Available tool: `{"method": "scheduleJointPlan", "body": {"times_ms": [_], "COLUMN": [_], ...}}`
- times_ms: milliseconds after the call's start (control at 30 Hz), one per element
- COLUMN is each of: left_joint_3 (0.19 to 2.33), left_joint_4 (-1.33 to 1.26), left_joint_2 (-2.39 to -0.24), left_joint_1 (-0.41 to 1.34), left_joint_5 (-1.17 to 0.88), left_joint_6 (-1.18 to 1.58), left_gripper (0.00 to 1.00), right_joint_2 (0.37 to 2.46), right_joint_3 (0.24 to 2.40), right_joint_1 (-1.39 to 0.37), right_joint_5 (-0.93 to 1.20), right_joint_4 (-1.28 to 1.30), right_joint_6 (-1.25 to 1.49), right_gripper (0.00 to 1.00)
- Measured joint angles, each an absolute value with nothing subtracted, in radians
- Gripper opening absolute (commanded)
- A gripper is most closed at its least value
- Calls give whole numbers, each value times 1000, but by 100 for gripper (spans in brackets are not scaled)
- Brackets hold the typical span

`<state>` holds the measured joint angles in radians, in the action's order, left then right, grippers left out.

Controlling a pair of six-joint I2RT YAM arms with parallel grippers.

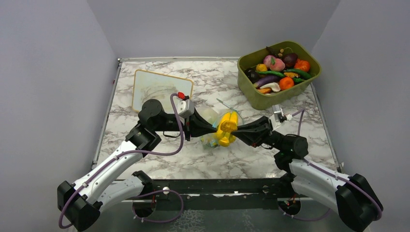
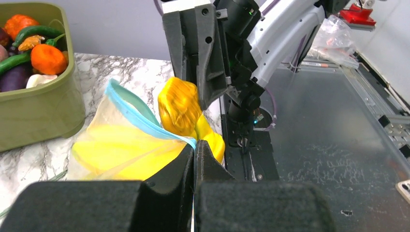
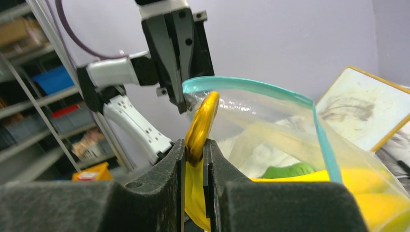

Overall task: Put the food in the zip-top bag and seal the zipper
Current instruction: Place the fake fruit in the bin.

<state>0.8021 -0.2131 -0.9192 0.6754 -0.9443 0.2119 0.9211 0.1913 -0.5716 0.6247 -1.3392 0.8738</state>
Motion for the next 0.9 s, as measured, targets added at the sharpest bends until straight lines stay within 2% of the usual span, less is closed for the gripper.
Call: {"method": "scheduleJointPlan", "body": {"times_ms": [200, 333, 667, 900], "left_joint_3": [802, 802, 800, 800], "left_joint_4": [-228, -236, -253, -262], "left_joint_2": [-919, -928, -953, -953], "left_joint_1": [675, 675, 675, 675], "left_joint_5": [-919, -924, -971, -992], "left_joint_6": [250, 257, 253, 263], "left_gripper": [0, 0, 0, 0], "right_joint_2": [901, 902, 1005, 1001], "right_joint_3": [251, 251, 253, 248], "right_joint_1": [-575, -576, -577, -577], "right_joint_5": [682, 674, 624, 575], "right_joint_4": [-1172, -1163, -1339, -1432], "right_joint_6": [709, 702, 867, 885], "right_gripper": [1, 1, 1, 1]}}
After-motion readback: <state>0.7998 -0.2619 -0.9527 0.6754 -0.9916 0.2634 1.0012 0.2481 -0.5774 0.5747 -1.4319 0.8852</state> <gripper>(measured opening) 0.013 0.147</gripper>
